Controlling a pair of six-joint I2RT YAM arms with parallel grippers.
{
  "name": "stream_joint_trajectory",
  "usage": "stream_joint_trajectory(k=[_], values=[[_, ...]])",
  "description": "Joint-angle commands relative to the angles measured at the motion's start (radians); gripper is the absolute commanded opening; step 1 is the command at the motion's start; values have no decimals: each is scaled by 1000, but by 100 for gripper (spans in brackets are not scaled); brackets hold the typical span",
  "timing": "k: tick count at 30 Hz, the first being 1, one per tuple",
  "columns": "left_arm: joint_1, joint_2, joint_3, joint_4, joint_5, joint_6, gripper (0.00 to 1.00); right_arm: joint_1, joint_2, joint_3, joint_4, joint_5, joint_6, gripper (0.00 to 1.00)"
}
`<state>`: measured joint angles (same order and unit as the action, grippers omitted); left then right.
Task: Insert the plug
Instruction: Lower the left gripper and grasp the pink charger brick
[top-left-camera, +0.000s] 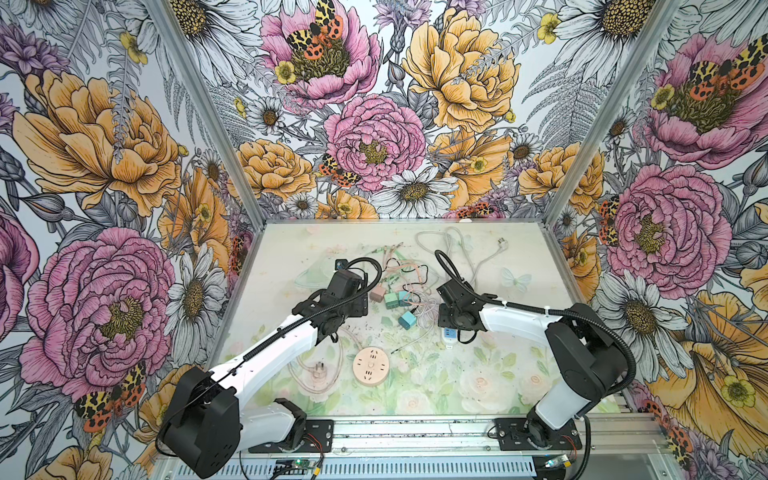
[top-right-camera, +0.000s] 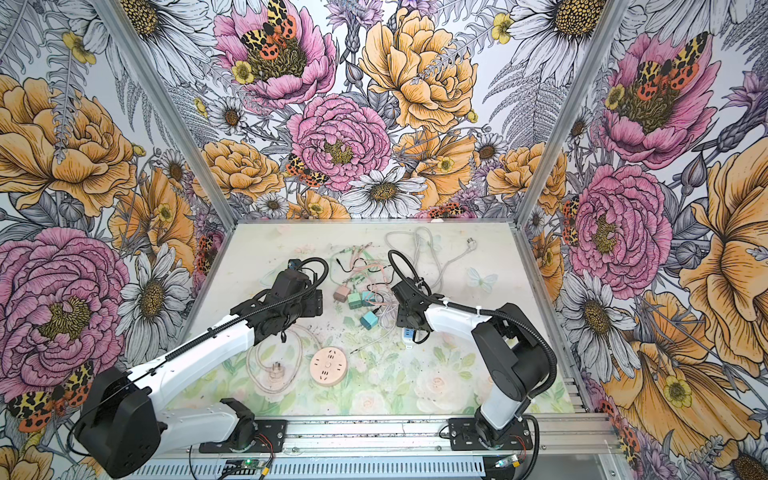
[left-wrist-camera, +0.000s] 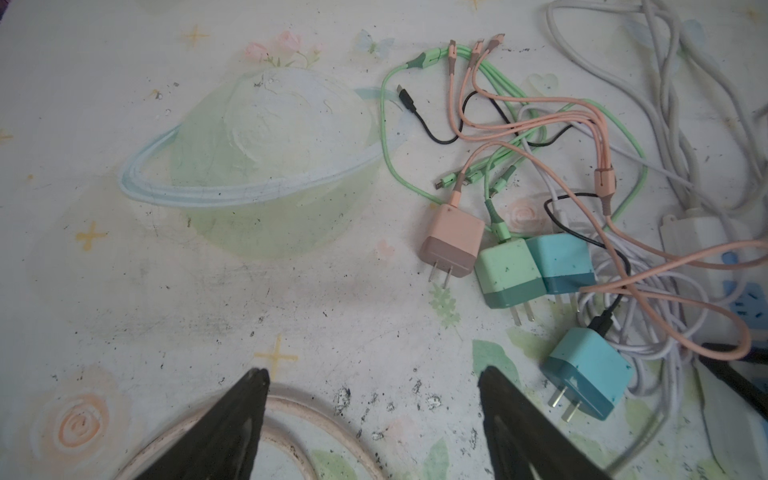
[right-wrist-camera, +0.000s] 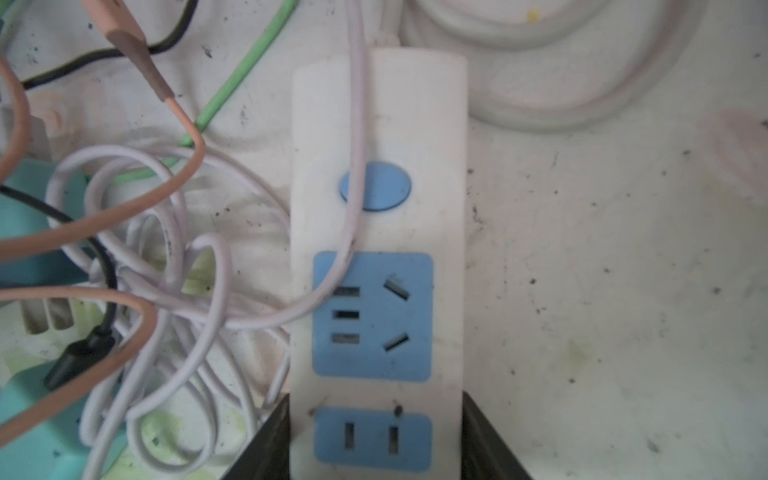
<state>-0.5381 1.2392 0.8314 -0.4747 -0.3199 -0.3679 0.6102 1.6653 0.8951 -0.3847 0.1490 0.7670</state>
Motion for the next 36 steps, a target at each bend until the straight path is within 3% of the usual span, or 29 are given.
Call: stream_joint_trajectory(k=[1,5,8,13,19,27,36], values=[[16,-2,29,9,26,9,82,24,18,-6,10,-44,50,38],[23,3,28,24,48,7,82,37,-40,-63,8,-29,114,39],[23,20,32,37,67,0,82,46,-106,-103,5,-14,123,46],[20,79,66,43,77,-36,81,48,-213,-127,-46,8,128,49],[1,203,136,73,74,-12,81,48,-289,-122,-64,7,87,70],[4,373,209,130,99,50,78,15,-390,-87,-108,26,28,72],[5,509,298,134,196,125,79,-142,-502,-106,-169,50,-52,73]])
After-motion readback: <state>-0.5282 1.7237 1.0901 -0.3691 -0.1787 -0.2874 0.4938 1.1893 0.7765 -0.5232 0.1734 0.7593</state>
